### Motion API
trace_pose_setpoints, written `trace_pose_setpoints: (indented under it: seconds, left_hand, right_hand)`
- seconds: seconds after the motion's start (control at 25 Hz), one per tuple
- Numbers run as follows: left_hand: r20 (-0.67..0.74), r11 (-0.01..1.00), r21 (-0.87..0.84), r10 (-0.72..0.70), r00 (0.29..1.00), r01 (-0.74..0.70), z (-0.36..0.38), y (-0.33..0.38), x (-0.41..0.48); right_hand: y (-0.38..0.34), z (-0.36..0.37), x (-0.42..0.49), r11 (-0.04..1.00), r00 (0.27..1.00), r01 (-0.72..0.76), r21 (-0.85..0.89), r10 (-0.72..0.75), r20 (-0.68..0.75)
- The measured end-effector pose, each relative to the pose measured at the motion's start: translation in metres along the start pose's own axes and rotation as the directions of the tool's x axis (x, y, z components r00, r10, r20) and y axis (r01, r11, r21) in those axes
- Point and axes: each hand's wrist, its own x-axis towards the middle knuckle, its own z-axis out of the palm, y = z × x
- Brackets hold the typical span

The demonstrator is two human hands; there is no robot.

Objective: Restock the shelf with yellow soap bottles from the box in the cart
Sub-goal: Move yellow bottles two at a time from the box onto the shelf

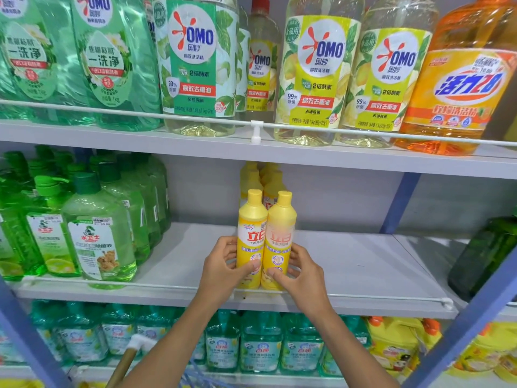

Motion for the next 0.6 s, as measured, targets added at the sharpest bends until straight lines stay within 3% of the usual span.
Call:
trace_pose_setpoints:
  seconds: [0.36, 0.6]
  left_hand:
    - [-0.046, 0.989, 0.137, 0.059, 0.997, -0.052, 0.011, -0.008, 0.008]
    - [-0.196, 0.981, 0.193, 0.018, 0.980, 0.020, 0.027, -0.020, 0.033]
  right_hand:
    - [0.016, 0.013, 0.011, 0.991, 0.993, -0.040, -0.127, 0.025, -0.113]
    - [0.021, 0.024, 0.040, 0.981, 0.990, -0.075, -0.178, 0.052, -0.135]
